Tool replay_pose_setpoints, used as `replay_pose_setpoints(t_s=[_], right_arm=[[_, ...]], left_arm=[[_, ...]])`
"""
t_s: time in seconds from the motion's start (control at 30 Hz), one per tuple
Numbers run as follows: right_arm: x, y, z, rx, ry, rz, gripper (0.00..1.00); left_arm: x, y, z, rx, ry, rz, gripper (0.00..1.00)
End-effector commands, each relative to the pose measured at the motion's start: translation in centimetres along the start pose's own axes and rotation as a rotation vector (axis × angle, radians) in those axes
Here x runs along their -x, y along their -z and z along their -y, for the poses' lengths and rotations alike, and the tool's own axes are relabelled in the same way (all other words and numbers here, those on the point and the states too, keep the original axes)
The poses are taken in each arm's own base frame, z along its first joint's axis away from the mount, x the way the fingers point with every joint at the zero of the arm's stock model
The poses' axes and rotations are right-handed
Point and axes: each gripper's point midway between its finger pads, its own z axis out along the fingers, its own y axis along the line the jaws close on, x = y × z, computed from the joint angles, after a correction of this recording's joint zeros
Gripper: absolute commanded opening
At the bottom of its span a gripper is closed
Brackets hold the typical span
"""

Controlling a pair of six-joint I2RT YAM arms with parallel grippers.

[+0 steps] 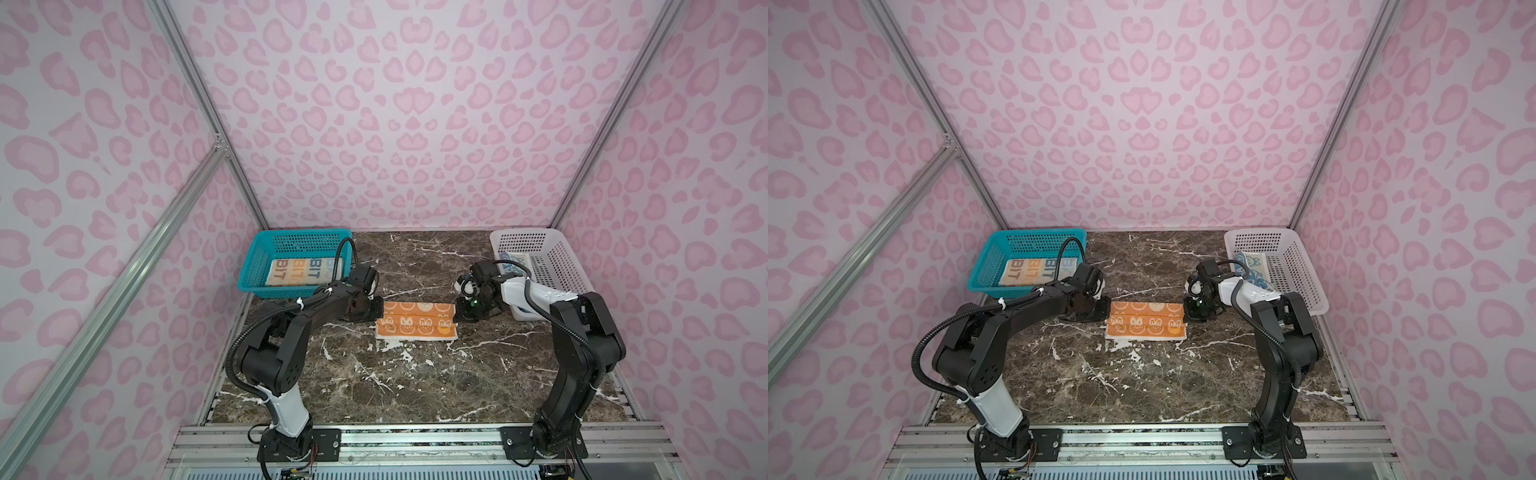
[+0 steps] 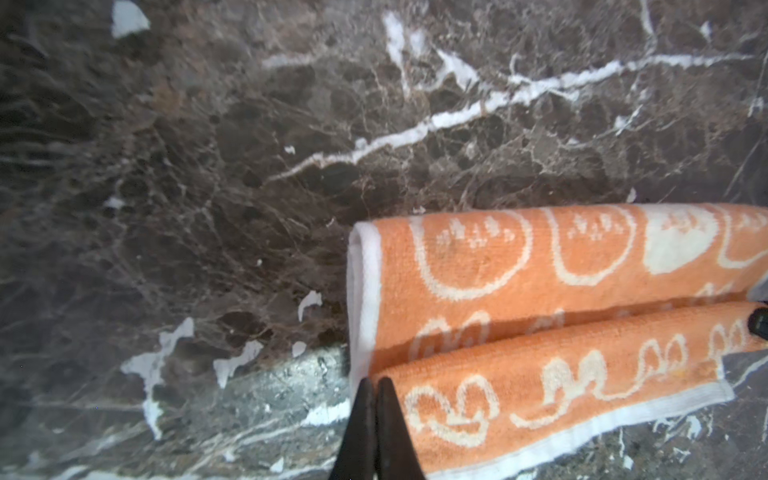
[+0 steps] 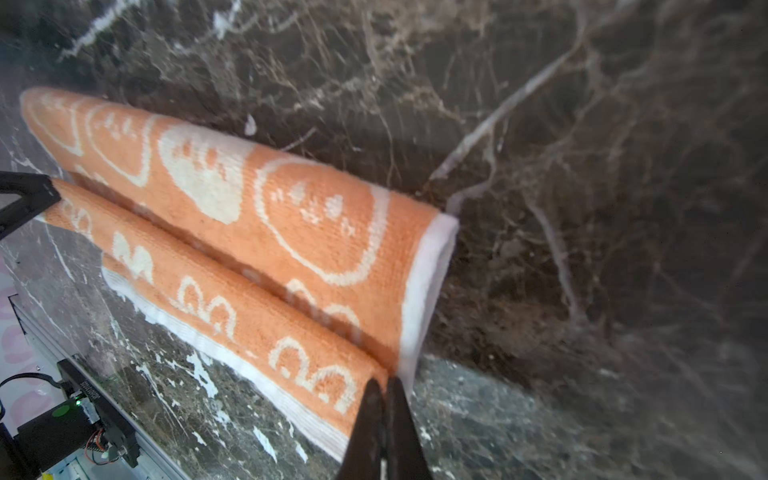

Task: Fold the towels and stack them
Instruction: 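Fold the far edge toward the robot with both grippers, halving the towel again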

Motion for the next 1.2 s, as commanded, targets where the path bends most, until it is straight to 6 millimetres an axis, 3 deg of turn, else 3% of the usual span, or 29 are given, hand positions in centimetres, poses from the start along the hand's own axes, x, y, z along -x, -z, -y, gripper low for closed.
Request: replay_pose_setpoints(t_s=[0.0, 0.2, 0.37, 0.53, 0.73, 0.97, 1.07, 1.17], right_arm=[[0.1, -0.4, 0.9, -0.044, -0.032, 0.019, 0.0], [1.0, 1.9, -0.1, -0.045, -0.013, 0.075, 0.0], [0.9, 3.0, -0.2, -0.063, -0.001, 0.085, 0.0], [-0.3, 2.2, 0.5, -0.073, -0.016, 0.068, 0.0], [-1.8, 0.4, 1.2, -0.084, -0.03, 0.03, 0.0], [-2.4, -0.6, 1.1, -0.084, -0.029, 0.008, 0.0], [-2.3, -0.4, 1.0, -0.084, -0.03, 0.013, 0.05], [-1.8, 0.4, 0.2, -0.067, -0.021, 0.034, 0.22]], left_arm=[[1.2, 0.2, -0.6, 0.047, 0.018, 0.056, 0.03], [2.6, 2.1, 0.0, 0.05, 0.003, 0.095, 0.03], [1.9, 2.9, 0.2, 0.027, 0.012, 0.09, 0.03], [0.5, 2.7, 0.0, 0.022, 0.022, 0.082, 0.03], [-1.0, 1.0, -0.3, 0.035, 0.026, 0.041, 0.03], [-1.6, -0.2, -0.5, 0.059, 0.022, 0.017, 0.03], [-1.5, -0.2, -0.4, 0.061, 0.019, 0.014, 0.1], [-1.0, 0.6, -0.1, 0.052, 0.017, 0.03, 0.28]])
